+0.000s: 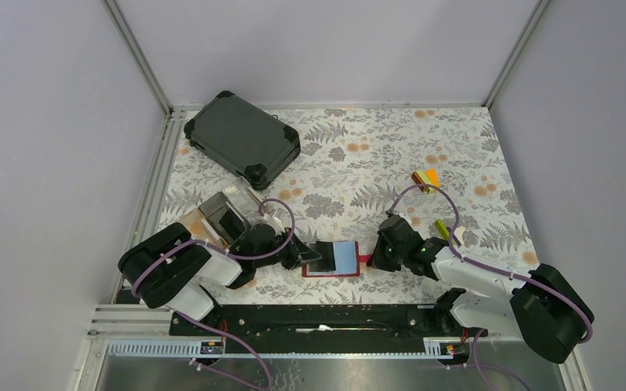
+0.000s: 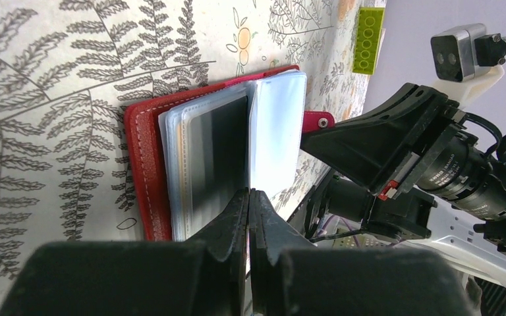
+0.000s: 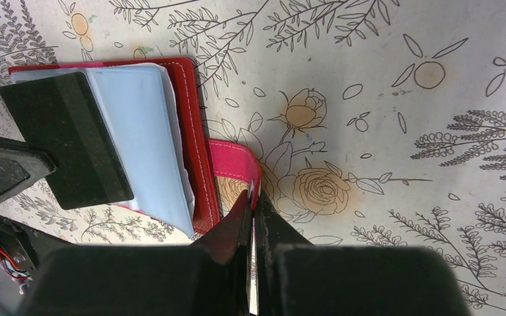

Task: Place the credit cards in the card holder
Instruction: Insert the credit card into the card holder.

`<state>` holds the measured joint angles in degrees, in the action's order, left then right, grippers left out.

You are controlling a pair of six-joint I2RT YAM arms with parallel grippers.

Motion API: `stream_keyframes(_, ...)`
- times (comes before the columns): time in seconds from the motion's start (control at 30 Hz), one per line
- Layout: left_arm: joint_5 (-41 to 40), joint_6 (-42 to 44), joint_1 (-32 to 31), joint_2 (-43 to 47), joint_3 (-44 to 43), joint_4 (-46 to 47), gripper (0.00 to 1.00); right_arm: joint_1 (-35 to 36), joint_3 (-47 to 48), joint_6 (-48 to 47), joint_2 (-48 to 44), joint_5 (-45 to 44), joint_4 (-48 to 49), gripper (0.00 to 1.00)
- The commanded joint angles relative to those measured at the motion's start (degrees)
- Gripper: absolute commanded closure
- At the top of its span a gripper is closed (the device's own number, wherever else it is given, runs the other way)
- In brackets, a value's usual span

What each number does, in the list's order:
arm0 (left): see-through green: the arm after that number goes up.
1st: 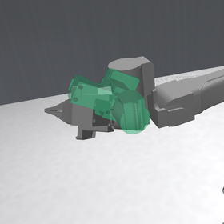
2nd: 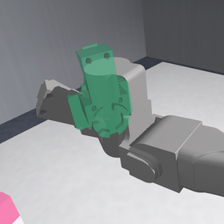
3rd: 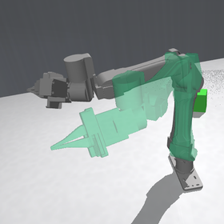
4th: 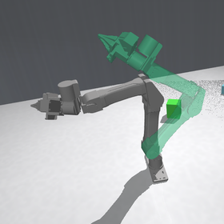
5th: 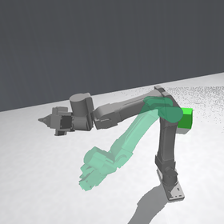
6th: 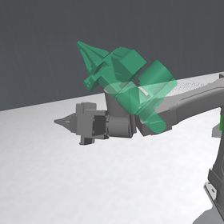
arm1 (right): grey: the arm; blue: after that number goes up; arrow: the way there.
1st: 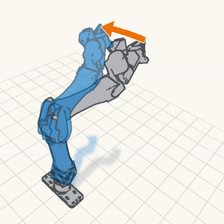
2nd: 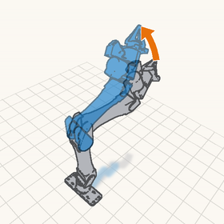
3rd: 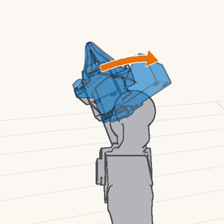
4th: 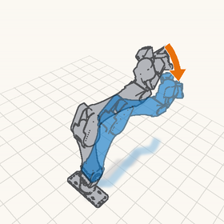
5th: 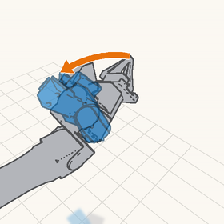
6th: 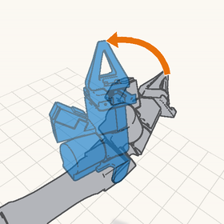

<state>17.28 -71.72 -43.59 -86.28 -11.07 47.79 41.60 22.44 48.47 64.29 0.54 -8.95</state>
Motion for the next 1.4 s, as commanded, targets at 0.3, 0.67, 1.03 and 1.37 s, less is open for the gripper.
stream_keyframes(0.3,-2.1,0.69,-2.1,-1.1,-0.3,1.54,1.0,-0.32,0.66,-0.3,0.63,-3.55,-3.59,1.0)
stream_keyframes(0.67,-0.12,2.86,-2.19,-4.52,-2.01,2.05,1.0,-0.33,0.77,-0.27,0.25,-3.58,-3.6,1.0)
stream_keyframes(1.03,0.57,2.12,-2.52,-7.34,-2.65,5.86,1.0,-0.35,1.03,-0.37,1.03,-3.58,-3.55,1.0)
stream_keyframes(1.37,0.46,0.38,-2.9,-8.12,-2.82,7.46,1.0,-0.3,2.82,-0.85,-3.54,-3.35,-5.6,0.66)
